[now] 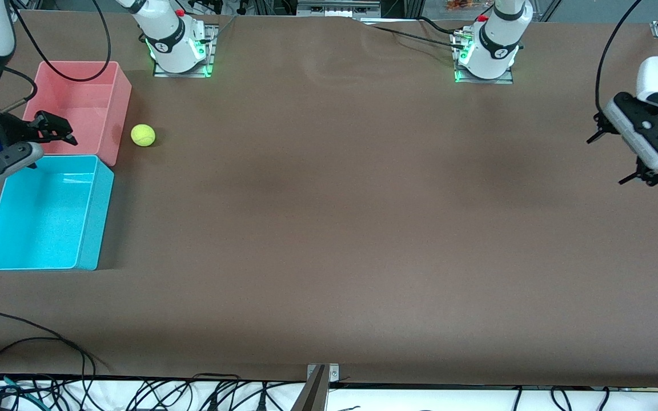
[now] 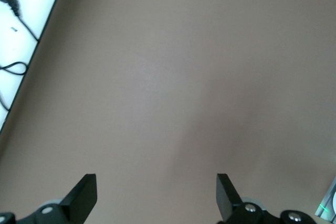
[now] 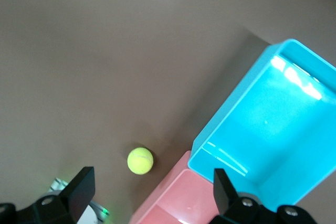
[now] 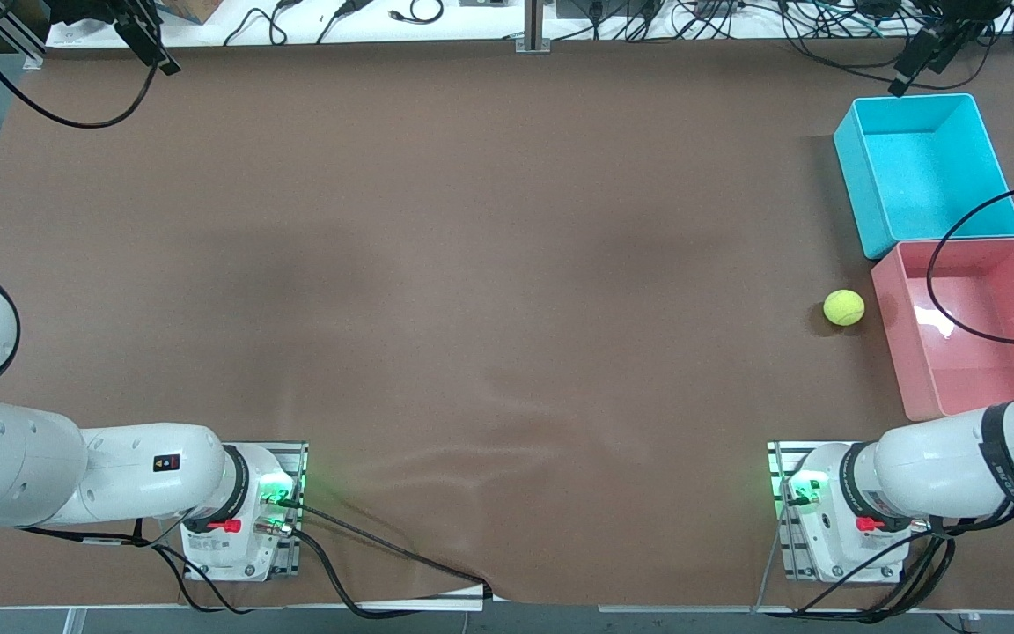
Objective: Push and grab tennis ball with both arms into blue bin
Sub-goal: 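Raise the left gripper away while the right gripper reaches toward the ball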
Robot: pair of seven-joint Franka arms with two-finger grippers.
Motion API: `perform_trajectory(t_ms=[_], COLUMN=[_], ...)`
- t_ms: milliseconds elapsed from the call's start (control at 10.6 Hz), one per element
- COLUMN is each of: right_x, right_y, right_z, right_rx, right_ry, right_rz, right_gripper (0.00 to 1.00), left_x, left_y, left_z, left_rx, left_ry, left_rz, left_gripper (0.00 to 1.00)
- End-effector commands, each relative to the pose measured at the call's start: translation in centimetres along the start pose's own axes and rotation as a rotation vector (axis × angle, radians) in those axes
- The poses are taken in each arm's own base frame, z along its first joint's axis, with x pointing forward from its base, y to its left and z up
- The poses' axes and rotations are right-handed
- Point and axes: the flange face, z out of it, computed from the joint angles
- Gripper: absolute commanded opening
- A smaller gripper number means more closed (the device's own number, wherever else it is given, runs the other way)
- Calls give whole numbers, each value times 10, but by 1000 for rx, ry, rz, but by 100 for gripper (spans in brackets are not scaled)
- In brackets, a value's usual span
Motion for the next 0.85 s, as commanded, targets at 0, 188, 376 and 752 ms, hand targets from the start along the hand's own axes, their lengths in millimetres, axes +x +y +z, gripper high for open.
perform_trajectory(t_ms=[0, 188, 376, 752], right_x=[-7, -15, -27, -37], right_y=[-6, -26, -37, -46], right_z=[20, 42, 70, 92], right_rx=[-9, -71, -73, -74], right_ry=[-20, -36, -24, -26], right_rz=[-190, -238, -243, -402], right_gripper=[100, 100, 100, 100], left_x=[-4, 1, 0, 2], left_y=[25, 34, 44, 62], left_z=[-36, -43, -48, -52], left_rx=[17, 15, 4, -44], left_ry=[-2, 8, 4, -49], left_rz=[-187, -347, -506, -787], left_gripper=[100, 100, 100, 100])
